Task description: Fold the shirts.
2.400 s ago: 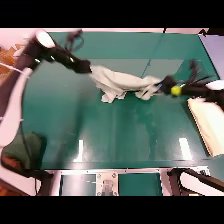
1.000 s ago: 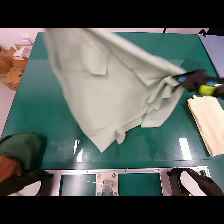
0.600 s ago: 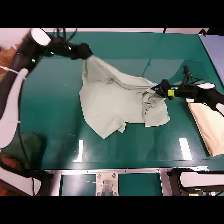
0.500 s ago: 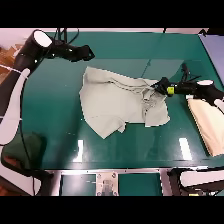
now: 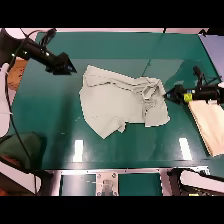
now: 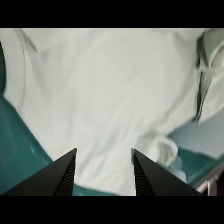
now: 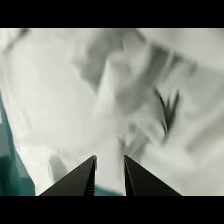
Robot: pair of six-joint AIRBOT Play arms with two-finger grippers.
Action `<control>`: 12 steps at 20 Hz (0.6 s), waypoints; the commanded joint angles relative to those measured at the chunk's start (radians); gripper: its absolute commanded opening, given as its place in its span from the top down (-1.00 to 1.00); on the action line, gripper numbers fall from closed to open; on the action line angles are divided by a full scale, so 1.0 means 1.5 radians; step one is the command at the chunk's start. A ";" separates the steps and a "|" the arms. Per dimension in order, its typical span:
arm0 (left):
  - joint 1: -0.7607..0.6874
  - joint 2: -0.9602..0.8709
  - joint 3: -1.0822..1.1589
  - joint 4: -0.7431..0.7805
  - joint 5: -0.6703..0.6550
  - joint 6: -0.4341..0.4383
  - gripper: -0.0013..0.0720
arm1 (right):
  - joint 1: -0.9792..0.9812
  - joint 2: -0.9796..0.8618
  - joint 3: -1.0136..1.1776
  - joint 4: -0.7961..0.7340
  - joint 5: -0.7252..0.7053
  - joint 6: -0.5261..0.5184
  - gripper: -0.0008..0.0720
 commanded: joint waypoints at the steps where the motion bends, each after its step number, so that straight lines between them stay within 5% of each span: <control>1: -0.009 0.001 -0.062 0.009 -0.107 -0.014 -0.17 | -0.007 0.138 -0.152 -0.096 0.000 0.080 0.35; 3: -0.023 0.015 -0.136 0.011 -0.098 -0.012 -0.18 | -0.007 0.205 -0.240 -0.099 -0.013 0.110 -0.11; 12: -0.028 0.059 -0.390 0.050 0.024 -0.002 -0.18 | 0.078 0.163 -0.327 -0.053 -0.204 0.113 -0.34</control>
